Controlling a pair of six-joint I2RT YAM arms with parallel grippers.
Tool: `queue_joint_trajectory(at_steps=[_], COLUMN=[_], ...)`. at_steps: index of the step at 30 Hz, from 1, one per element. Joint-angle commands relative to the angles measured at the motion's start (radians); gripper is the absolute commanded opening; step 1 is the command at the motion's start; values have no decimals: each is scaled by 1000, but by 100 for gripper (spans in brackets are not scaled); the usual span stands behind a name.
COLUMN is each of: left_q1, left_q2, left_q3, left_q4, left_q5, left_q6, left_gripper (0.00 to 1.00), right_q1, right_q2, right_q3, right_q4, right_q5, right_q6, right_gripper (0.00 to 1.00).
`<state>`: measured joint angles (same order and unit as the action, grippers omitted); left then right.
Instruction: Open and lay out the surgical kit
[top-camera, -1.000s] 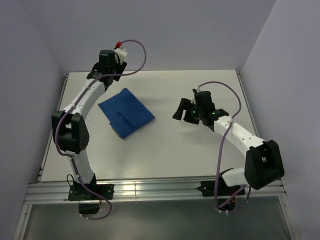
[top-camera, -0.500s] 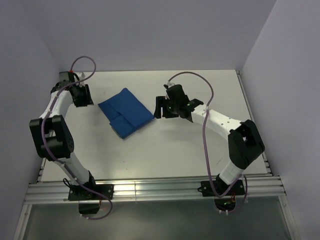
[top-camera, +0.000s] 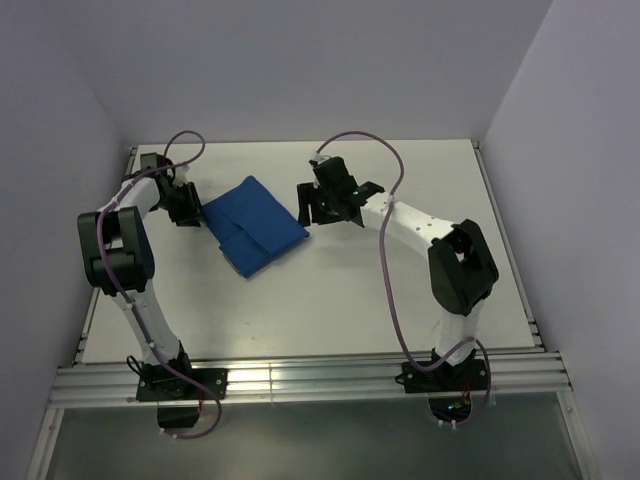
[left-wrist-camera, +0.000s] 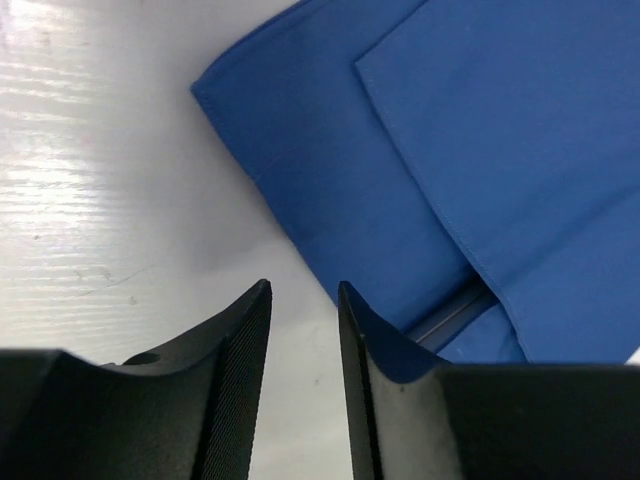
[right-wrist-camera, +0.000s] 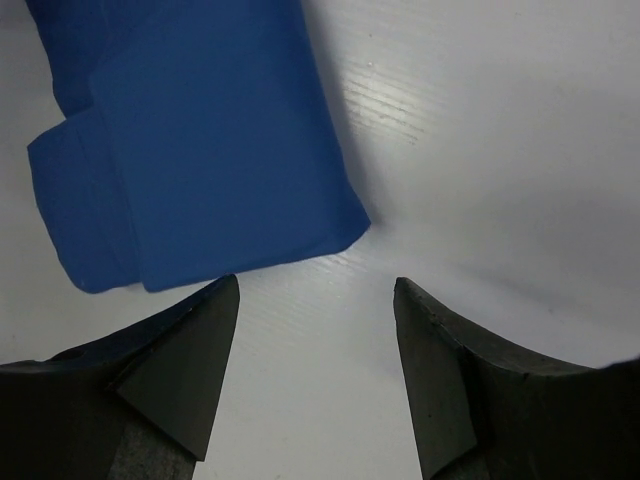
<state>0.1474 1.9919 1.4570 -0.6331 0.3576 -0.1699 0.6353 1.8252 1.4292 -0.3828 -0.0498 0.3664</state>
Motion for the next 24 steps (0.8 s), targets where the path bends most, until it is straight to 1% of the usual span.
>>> queue_joint_trajectory(at_steps=[1,2,4,6,9,13,15,16,18,19,21,22,23,24], left_q1=[-12,-15,-17,-17,-17,-17,-17,-17,-17,-17,-16,-16,-16,-16], left_q2=[-53,-65,-90,-111,-151,-197,-212,-228,-238,-242,-243,-245,-246,-248], left_q3=[22,16,2,-23,-49,-60,-66,-67,-70,-72,-75,-76,-84,-87], left_q4=[27,35,30,41,53,41,39,38,38,38,38,39,45,47], left_q5=[58,61,98,112,113,109,98,93,87,84,80,80,78,76], left_q6=[-7,-3,24,36,52,67,72,73,76,78,73,72,69,67], left_gripper=[40,41,47,52,55,56,56,55,55,55,55,55,55,55], right_q1=[6,6,6,6,0,-17,-20,-22,-22,-22,-23,-23,-25,-26], right_q2=[68,100,135,189,261,351,362,361,350,345,329,321,301,286], right_q3=[83,94,140,175,241,304,306,291,251,234,192,176,159,108], right_q4=[-7,-4,-7,-10,-11,-10,-8,4,18,34,44,53,56,67], right_q5=[-39,-51,-82,-100,-148,-248,-260,-265,-281,-283,-282,-282,-277,-277], right_q6=[3,6,9,17,37,71,77,78,81,88,97,101,109,120], right_gripper=[71,72,75,75,76,75,73,67,56,44,24,0,0,0])
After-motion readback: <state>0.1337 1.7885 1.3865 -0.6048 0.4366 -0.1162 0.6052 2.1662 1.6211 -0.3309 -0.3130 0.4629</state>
